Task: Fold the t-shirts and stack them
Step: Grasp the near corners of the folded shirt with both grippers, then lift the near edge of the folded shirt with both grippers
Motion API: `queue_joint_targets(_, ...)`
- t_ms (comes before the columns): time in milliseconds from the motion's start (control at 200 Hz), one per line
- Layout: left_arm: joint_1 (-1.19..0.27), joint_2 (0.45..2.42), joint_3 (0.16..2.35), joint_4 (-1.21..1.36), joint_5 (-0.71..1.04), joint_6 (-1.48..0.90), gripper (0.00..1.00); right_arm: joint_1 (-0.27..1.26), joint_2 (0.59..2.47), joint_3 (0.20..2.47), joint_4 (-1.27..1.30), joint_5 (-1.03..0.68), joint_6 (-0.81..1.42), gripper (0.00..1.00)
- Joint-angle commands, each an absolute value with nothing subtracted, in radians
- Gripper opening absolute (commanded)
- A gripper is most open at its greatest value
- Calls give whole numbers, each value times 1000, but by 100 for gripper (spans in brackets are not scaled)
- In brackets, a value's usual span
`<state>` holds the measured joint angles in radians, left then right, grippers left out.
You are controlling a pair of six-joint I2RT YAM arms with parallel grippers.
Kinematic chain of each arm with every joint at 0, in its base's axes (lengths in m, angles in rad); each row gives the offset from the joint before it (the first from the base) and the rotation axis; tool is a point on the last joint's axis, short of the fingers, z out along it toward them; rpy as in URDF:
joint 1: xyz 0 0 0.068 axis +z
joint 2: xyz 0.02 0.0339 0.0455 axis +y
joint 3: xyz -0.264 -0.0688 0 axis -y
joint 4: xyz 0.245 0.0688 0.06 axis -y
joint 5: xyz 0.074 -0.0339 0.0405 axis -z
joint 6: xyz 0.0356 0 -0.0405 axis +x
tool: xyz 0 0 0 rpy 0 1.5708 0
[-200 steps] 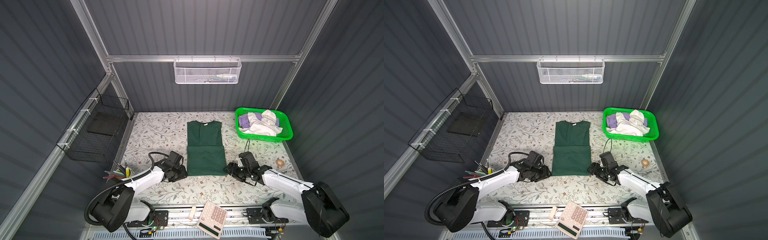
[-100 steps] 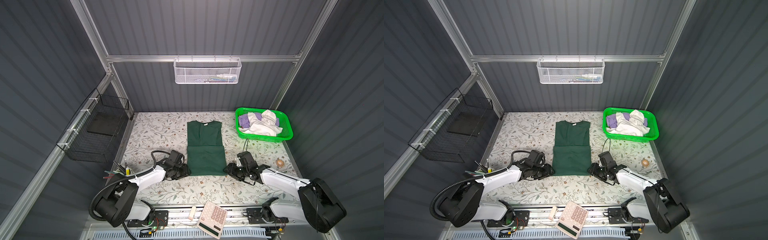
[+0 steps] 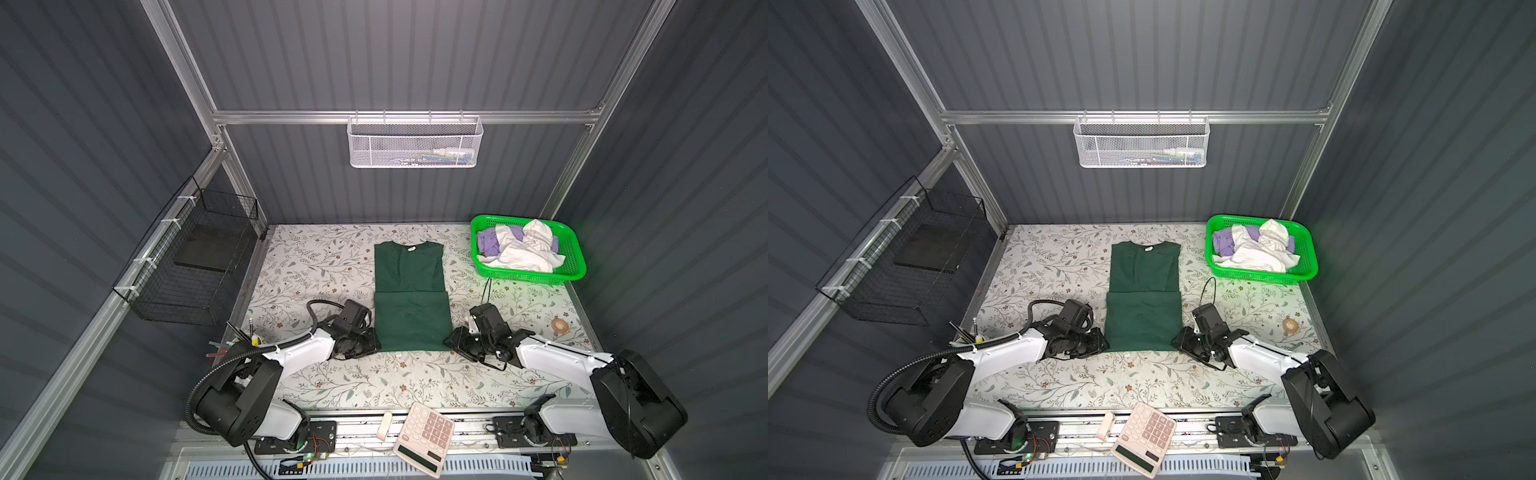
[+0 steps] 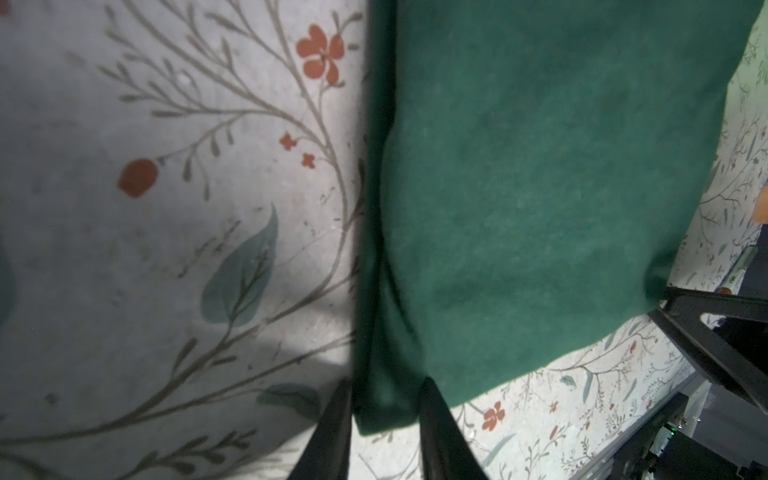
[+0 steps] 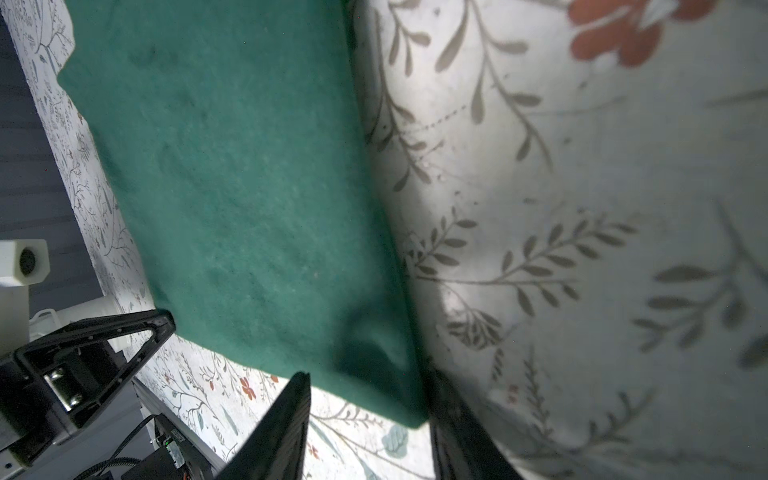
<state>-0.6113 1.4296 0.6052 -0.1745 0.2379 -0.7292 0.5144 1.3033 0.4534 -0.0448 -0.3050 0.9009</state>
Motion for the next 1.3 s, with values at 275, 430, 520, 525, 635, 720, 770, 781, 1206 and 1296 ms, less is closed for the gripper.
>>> queue_joint_targets(275,-637,1499,584,-249,223,-729,21,526,1362,417,-71,-309,912,40)
queue_joint_targets(430,-641,1484,590,-240,216,-732,5,526,1384,421,-34,-325,906,26)
queue_joint_targets(520,-643,1478,595,-249,209,-732,1,527,1383,431,-43,-326,901,18)
queue_joint_targets(525,-643,1477,593,-250,207,-732,1,526,1382,432,-44,-325,900,17)
queue_joint_targets(635,-644,1467,595,-263,194,-733,0,525,1370,439,-49,-327,883,8)
queue_joint_targets(720,-644,1446,596,-278,187,-732,0,525,1363,444,-55,-327,878,5)
queue_joint_targets(770,-644,1427,588,-280,184,-736,0,526,1364,456,-70,-355,869,5)
queue_joint_targets(781,-644,1424,586,-281,184,-737,0,526,1364,458,-74,-364,867,5)
queue_joint_targets(1206,-649,1270,543,-368,205,-719,0,652,1202,493,-214,-348,871,5)
queue_joint_targets(1296,-654,1215,535,-395,214,-720,0,683,1137,476,-236,-292,901,6)
